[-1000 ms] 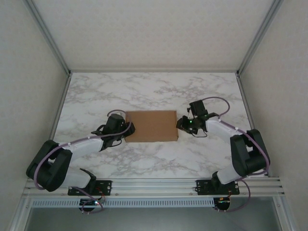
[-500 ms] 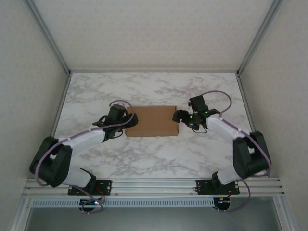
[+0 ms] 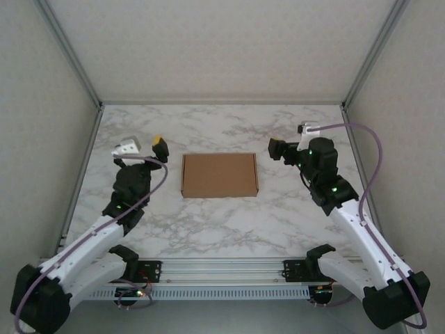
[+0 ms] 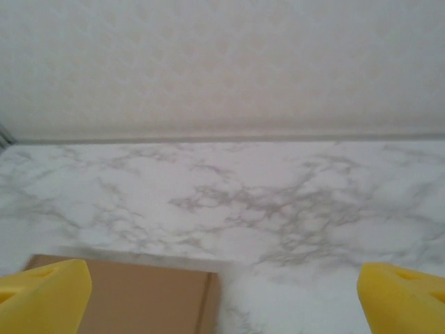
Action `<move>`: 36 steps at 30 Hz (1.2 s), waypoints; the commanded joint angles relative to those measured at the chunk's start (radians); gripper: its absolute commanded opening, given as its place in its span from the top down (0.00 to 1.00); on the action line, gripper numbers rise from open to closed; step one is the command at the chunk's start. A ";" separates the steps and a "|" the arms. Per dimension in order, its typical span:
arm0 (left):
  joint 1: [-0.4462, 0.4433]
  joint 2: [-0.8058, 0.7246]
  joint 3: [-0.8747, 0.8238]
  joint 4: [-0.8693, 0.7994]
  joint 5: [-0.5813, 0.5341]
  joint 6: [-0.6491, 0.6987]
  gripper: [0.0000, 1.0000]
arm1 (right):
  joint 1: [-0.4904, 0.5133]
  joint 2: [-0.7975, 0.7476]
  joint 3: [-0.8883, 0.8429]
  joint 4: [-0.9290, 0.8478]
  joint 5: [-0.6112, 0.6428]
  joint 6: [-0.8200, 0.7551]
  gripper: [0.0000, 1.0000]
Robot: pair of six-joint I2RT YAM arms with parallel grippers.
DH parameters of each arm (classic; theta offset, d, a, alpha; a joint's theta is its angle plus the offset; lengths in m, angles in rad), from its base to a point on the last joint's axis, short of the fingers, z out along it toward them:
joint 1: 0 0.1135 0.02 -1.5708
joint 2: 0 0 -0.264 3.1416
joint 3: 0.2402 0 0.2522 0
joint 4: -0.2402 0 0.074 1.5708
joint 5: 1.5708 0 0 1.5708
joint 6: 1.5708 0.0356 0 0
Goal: Fold the paper box
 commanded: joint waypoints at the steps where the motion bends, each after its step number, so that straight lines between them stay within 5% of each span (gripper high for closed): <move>1: 0.120 0.121 -0.091 0.220 -0.114 0.093 0.00 | -0.019 0.055 -0.133 0.255 0.089 -0.265 0.01; 7: 0.269 0.295 -0.170 0.289 -0.049 -0.043 0.00 | -0.161 0.234 -0.280 0.450 0.094 -0.115 0.01; 11: 0.318 0.314 -0.274 0.484 -0.006 -0.105 0.00 | -0.259 0.325 -0.354 0.564 0.061 -0.095 0.01; 16: 0.345 0.378 -0.242 0.524 0.053 -0.056 0.00 | -0.324 0.430 -0.449 0.796 -0.052 -0.103 0.01; 21: 0.350 0.519 -0.303 0.807 0.244 0.085 0.00 | -0.336 0.602 -0.568 1.186 -0.142 -0.123 0.01; 26: 0.397 0.591 -0.239 0.749 0.363 0.067 0.00 | -0.338 0.595 -0.430 0.907 -0.146 -0.126 0.01; 29: 0.452 0.602 -0.214 0.714 0.450 0.032 0.00 | -0.348 0.594 -0.428 0.899 -0.150 -0.116 0.01; 36: 0.452 0.600 -0.211 0.704 0.449 0.033 0.00 | -0.347 0.594 -0.427 0.897 -0.151 -0.116 0.01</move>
